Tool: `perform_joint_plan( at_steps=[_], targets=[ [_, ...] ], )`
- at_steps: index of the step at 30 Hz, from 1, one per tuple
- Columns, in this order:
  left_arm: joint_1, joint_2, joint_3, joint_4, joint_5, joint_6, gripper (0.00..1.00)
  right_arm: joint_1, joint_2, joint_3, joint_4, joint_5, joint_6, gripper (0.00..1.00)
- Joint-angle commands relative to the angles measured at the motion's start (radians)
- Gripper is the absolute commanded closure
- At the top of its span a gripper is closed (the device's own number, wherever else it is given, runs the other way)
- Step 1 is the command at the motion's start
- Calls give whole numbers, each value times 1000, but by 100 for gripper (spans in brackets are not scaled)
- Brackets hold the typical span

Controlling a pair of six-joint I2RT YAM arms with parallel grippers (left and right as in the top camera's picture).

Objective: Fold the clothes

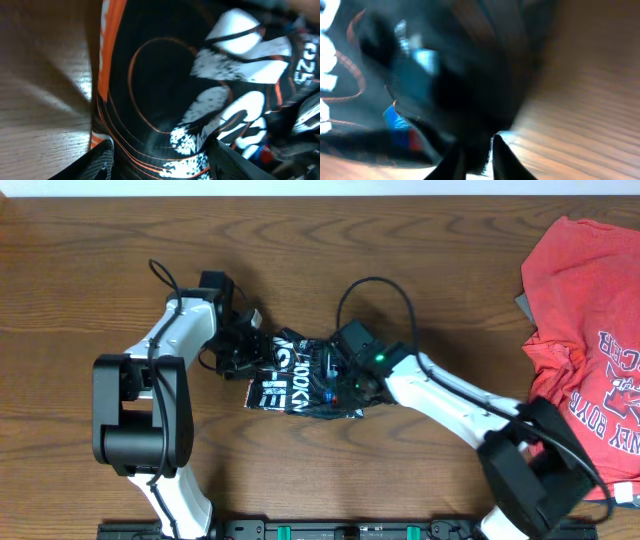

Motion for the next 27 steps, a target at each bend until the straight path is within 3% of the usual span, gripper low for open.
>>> perform_joint_plan(
  at_steps=[1, 3, 8, 11, 14, 25, 27],
  targets=[
    [-2, 11, -35, 7, -12, 16, 38, -29, -83, -1, -20, 118, 43, 71],
    [-1, 11, -48, 6, -12, 17, 38, -37, -100, -1, -45, 118, 44, 57],
    [-2, 11, -58, -8, -12, 16, 38, -51, -108, 0, -57, 102, 44, 55],
    [-2, 11, -58, -8, -12, 16, 37, -51, -119, 8, 64, -22, -96, 51],
    [-2, 11, -58, -3, -12, 16, 37, -50, -118, 10, 200, -114, -146, 48],
    [-2, 11, -58, -4, -12, 16, 37, -13, 48, 9, 383, -103, -165, 49],
    [-2, 11, -58, -4, -12, 16, 37, -14, 70, 9, 381, -77, -156, 55]
  ],
)
